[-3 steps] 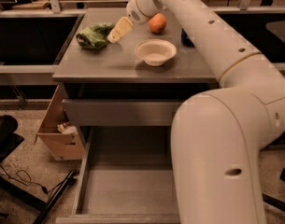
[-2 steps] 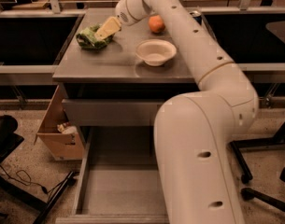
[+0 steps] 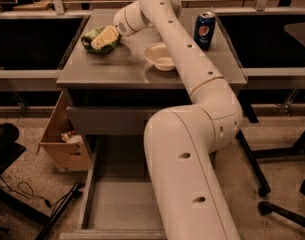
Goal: Place green jalapeno chip bag into middle drawer
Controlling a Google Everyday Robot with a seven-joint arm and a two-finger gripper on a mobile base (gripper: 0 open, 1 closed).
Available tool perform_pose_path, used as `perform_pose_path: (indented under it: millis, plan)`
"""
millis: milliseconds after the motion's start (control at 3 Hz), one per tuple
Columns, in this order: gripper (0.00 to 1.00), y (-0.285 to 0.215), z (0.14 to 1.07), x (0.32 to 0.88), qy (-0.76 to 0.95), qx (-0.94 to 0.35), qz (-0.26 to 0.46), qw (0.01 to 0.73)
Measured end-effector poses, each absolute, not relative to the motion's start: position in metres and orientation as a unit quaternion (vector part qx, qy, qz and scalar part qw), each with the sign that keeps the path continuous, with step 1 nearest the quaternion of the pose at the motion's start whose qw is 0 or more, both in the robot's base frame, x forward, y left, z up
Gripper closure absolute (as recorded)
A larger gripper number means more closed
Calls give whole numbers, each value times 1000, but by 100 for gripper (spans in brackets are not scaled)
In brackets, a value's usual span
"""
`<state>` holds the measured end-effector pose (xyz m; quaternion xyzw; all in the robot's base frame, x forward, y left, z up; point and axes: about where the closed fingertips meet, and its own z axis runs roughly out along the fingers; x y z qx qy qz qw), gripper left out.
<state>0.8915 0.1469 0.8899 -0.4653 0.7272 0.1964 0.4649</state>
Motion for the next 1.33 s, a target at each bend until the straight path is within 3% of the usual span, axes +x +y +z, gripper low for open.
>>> perform_pose_path:
  millis: [333,1333]
  plan:
    - [19,158,882,894,736,-468,190,452]
    - [89,158,883,894,736,-468,189,452]
